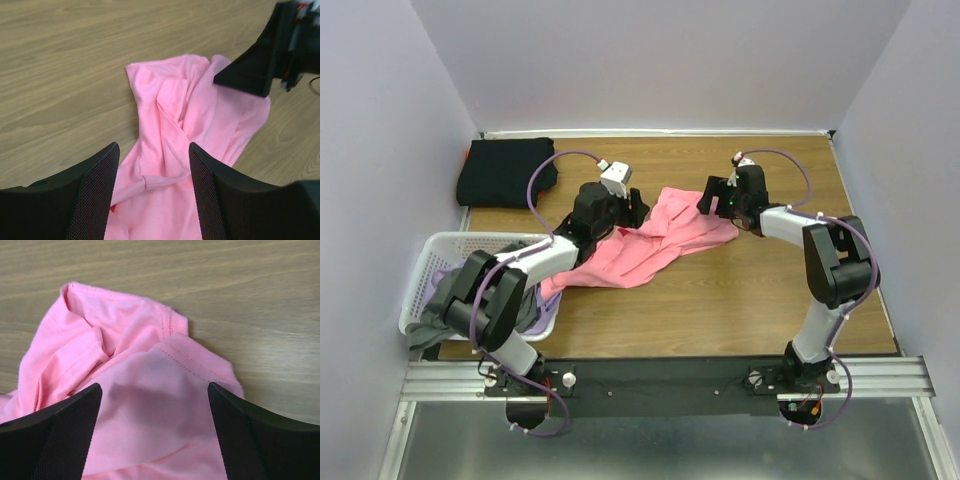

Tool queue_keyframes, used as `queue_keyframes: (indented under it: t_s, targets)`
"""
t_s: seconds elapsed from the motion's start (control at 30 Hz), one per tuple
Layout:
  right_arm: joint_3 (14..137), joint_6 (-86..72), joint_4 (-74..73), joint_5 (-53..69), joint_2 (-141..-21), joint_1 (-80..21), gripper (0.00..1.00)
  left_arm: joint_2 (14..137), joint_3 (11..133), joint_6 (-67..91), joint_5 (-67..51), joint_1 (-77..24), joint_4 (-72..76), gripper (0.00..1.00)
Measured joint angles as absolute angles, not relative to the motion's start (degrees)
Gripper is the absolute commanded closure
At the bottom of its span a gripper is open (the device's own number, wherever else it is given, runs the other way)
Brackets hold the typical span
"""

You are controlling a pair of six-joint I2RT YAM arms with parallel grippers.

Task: Fold and stack the t-shirts
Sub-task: Move the tshirt to the center of the board

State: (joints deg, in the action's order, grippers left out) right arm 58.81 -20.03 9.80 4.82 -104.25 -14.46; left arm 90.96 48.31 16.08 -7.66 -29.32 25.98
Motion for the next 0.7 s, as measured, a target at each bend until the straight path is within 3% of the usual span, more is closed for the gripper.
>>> queue_keyframes:
  t_s: [0.07, 0.1, 0.17, 0.2, 0.27, 0.57, 0.7]
  targets:
    - [60.1, -19.6, 9.1, 5.1, -106.1, -15.2, 0.27, 89.3, 47.7, 16.1, -7.5, -28.8, 26.5, 0.34]
    - [60.7, -19.3, 8.4, 5.2, -107.2, -15.5, 0.43, 88.2, 47.4, 16.1, -7.4, -28.6, 26.9, 0.34]
    - [61.3, -18.7, 7.4, 5.4, -108.4, -15.5, 0.56, 86.8, 47.0, 16.1, -7.3, -28.1, 27.3, 0.34]
    - [61.7, -18.5, 6.6, 5.5, -109.1, -15.5, 0.76, 86.4, 46.9, 16.0, -7.3, -27.9, 27.5, 0.34]
    - [62.4, -18.6, 6.1, 5.6, -109.8, -15.5, 0.97, 85.9, 46.7, 15.9, -7.0, -27.6, 27.7, 0.34]
    - [64.7, -17.5, 2.3, 2.3, -108.8, -14.6, 0.98, 83.5, 46.2, 15.2, -5.8, -27.0, 27.1, 0.34]
    - [65.6, -17.5, 0.8, 1.0, -106.0, -9.1, 0.98, 83.4, 46.2, 14.6, -4.8, -27.0, 26.8, 0.34]
